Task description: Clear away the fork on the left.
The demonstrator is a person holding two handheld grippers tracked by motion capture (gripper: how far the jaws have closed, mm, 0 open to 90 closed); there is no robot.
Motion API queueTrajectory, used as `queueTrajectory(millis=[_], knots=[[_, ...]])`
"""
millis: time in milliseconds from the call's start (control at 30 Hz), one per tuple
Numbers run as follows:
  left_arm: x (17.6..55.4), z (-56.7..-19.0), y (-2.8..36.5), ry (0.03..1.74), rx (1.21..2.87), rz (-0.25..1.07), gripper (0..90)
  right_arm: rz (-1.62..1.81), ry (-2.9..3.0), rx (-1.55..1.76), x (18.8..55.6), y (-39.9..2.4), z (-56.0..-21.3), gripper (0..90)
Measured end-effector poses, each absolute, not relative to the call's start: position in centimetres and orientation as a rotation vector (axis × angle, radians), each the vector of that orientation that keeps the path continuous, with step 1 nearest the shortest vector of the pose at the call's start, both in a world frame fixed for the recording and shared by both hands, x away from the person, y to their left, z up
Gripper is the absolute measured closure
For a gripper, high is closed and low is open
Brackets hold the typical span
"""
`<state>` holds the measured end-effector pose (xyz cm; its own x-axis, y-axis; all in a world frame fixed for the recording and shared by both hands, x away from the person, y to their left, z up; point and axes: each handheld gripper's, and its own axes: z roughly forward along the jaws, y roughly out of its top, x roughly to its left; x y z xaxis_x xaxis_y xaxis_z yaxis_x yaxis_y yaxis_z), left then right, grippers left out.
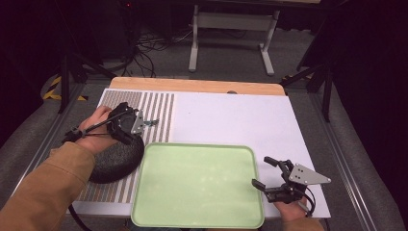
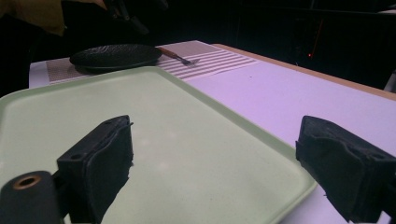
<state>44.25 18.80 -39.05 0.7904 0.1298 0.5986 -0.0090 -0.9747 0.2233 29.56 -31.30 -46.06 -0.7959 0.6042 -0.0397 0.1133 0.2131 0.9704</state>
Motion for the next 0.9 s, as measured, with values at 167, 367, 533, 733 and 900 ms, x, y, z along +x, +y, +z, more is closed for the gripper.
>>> queueTrajectory(millis=[167,367,533,733,900], knots=[[45.2,-39.3,18.6,0.072,2.836,0.911,26.8,1.588,2.088,0.67,29.3,-31.4,-46.1,11.5],[46.7,-40.1,18.5,0.047,2.919,0.873,29.4,1.573,2.081,0.695,28.9,-31.8,-46.1,11.5],[47.9,-40.4,18.5,0.012,2.968,0.863,31.7,1.567,2.071,0.702,28.5,-32.2,-46.0,11.5],[49.1,-40.4,19.1,-0.048,3.015,0.83,34.1,1.562,2.066,0.711,28.1,-32.5,-46.1,11.4],[49.9,-40.6,19.6,-0.051,3.023,0.816,35.5,1.555,2.071,0.712,28.0,-32.5,-46.0,11.5]])
